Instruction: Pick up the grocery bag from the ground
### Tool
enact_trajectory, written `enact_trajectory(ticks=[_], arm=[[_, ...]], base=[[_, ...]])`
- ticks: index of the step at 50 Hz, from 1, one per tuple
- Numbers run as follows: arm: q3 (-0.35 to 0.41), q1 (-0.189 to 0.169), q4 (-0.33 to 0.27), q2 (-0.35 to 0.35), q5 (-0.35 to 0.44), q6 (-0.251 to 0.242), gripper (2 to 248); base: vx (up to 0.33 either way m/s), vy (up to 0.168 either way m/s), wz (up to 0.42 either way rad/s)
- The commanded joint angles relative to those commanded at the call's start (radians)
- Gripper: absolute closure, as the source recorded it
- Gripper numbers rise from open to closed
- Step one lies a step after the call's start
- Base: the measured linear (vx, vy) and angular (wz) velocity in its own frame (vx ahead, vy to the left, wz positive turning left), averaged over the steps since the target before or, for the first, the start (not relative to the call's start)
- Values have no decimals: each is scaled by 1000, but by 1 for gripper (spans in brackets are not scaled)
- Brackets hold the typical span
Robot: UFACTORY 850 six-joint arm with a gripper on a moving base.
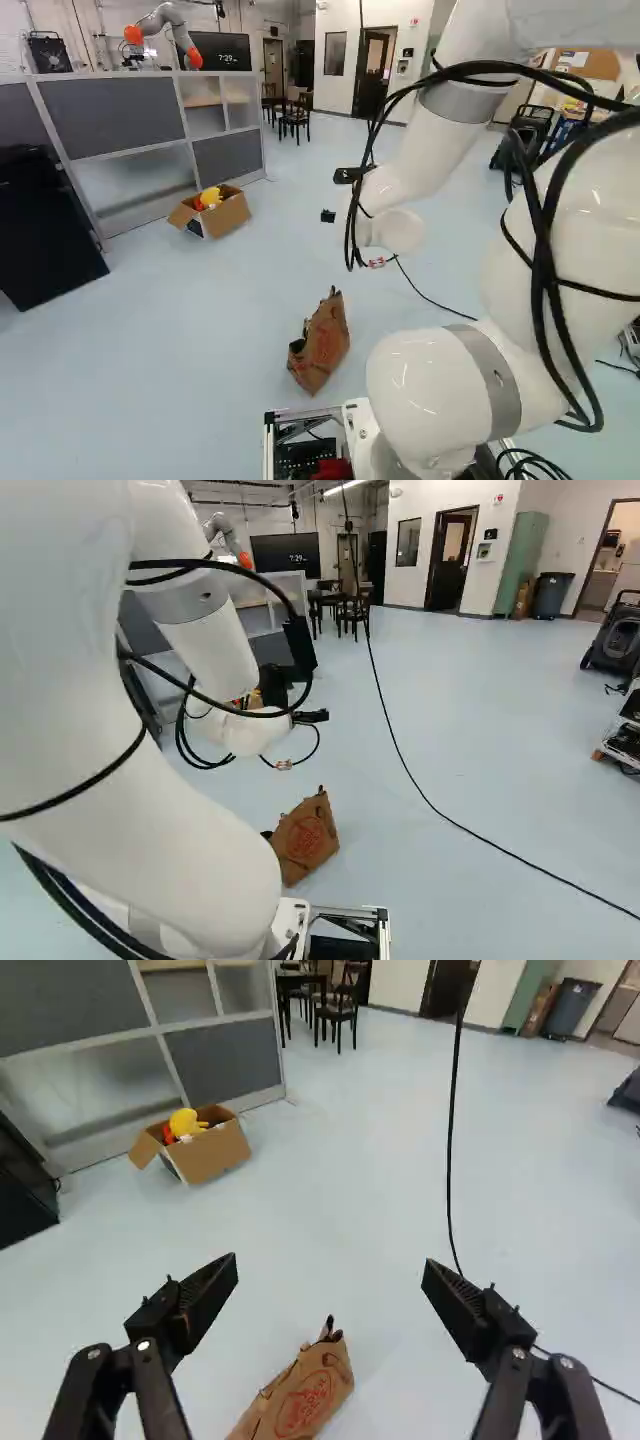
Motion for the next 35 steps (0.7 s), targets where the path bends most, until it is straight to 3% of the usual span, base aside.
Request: enact_trajectory(ticks=[35], arm=[[-185,35,0,-174,-331,0,3]], base=[[0,0,0]])
